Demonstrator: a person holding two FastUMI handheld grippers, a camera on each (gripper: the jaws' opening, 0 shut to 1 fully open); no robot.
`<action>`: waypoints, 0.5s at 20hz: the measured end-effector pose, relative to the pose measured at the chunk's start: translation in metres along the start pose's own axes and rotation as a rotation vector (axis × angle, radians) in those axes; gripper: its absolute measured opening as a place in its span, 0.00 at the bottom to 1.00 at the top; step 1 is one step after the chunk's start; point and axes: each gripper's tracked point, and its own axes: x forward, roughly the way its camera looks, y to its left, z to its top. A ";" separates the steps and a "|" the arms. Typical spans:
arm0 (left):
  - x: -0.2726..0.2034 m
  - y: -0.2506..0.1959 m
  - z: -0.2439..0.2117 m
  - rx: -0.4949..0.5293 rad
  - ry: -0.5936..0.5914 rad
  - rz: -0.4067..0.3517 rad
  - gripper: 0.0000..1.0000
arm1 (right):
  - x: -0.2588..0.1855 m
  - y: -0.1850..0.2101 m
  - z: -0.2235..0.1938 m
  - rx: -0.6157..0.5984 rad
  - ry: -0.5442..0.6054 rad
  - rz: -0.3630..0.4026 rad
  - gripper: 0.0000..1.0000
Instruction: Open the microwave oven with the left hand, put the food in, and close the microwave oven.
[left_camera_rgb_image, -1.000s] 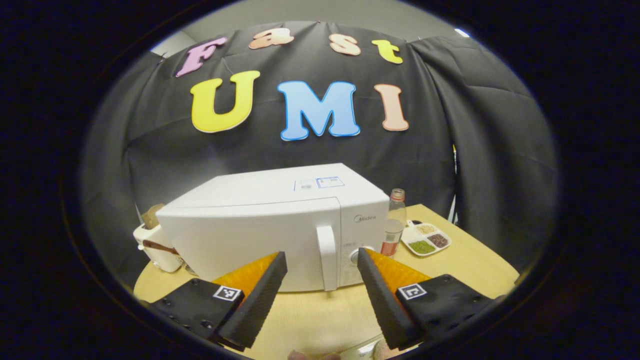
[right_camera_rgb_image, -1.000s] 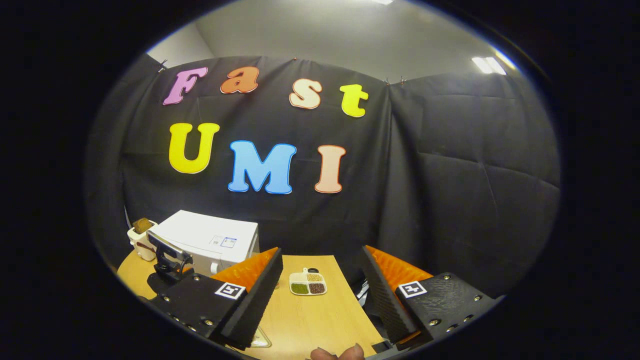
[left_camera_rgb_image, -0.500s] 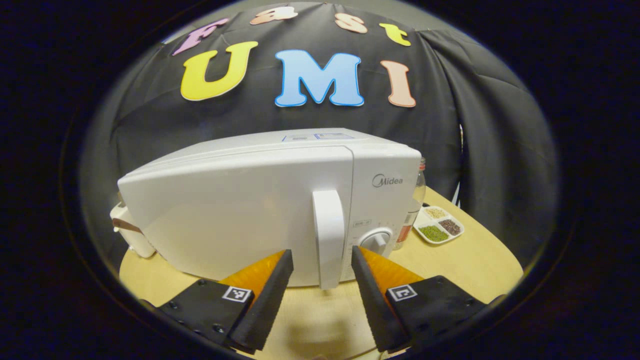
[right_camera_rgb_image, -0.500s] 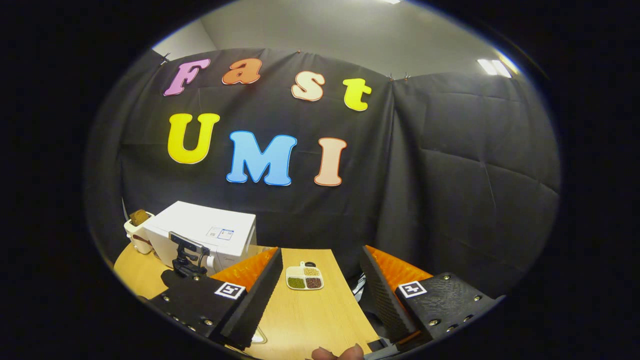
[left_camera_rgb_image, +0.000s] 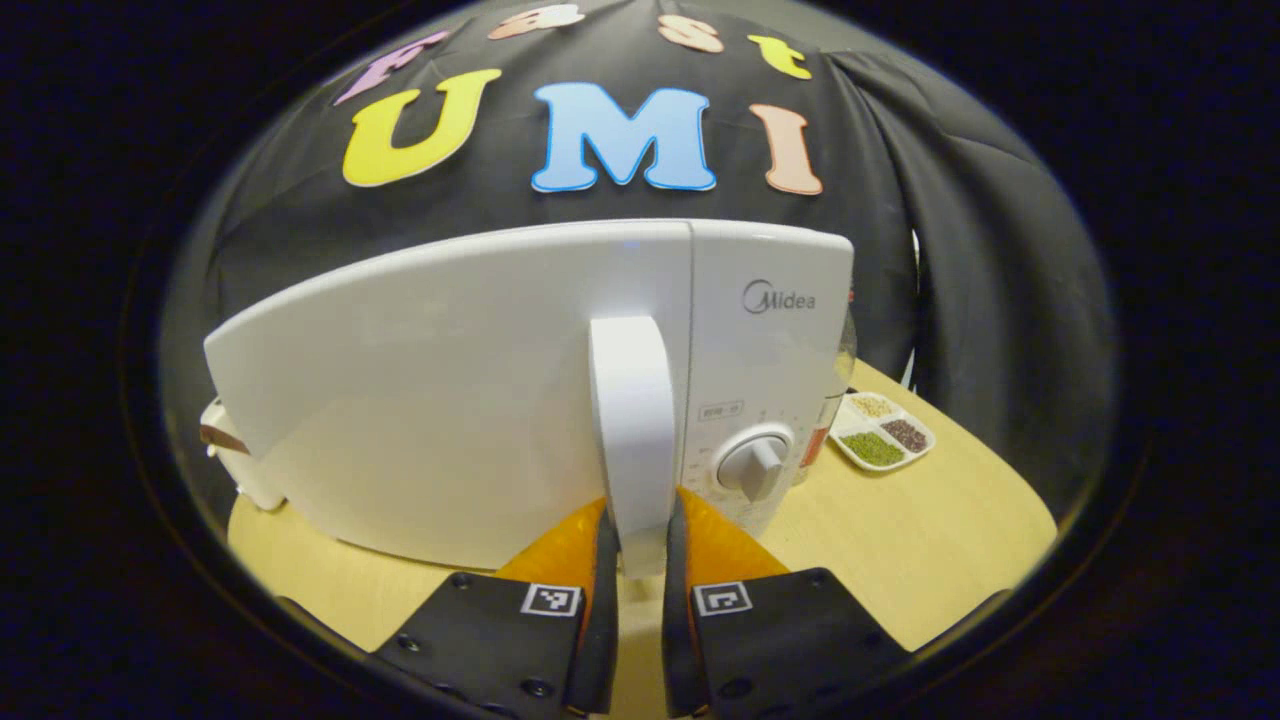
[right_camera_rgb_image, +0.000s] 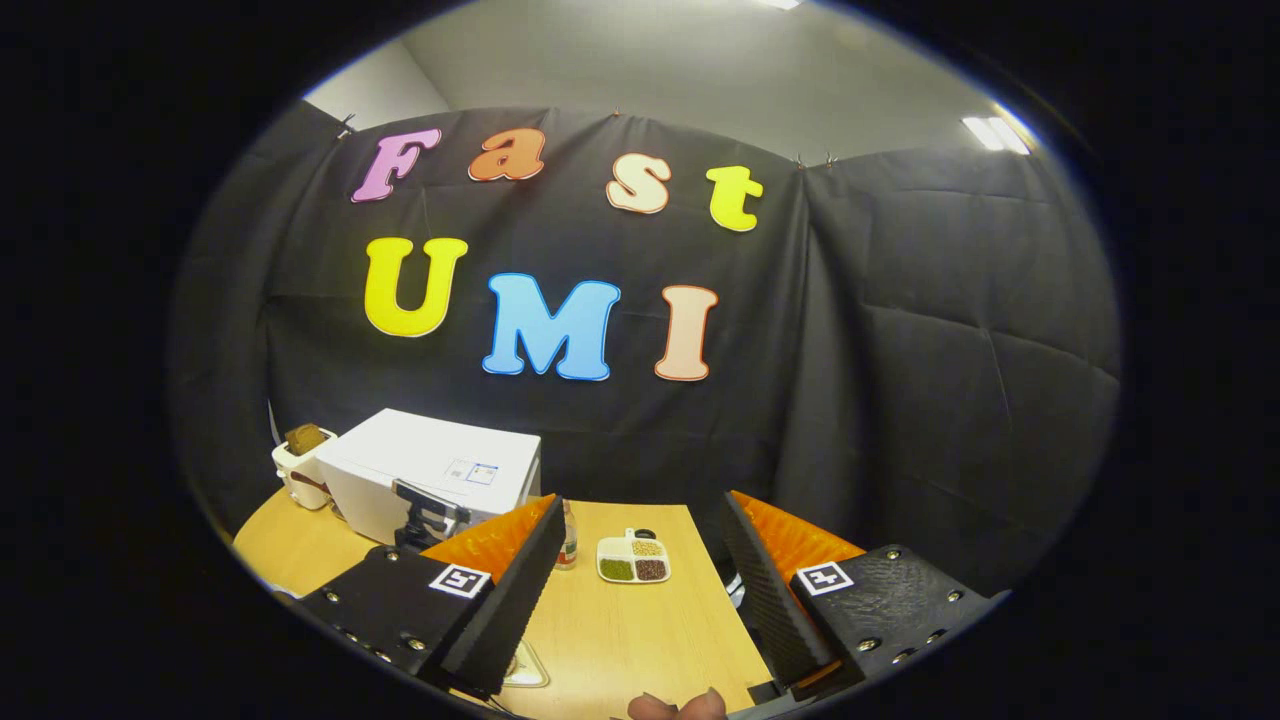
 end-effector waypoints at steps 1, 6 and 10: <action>-0.001 0.000 -0.001 0.017 -0.001 0.000 0.24 | -0.001 0.002 0.000 0.007 -0.010 0.018 0.95; -0.001 0.000 -0.001 -0.010 0.020 -0.035 0.21 | -0.016 0.003 -0.006 0.031 -0.019 0.082 0.95; -0.003 -0.001 -0.002 0.030 0.047 -0.061 0.21 | -0.027 -0.005 -0.013 0.032 -0.020 0.097 0.96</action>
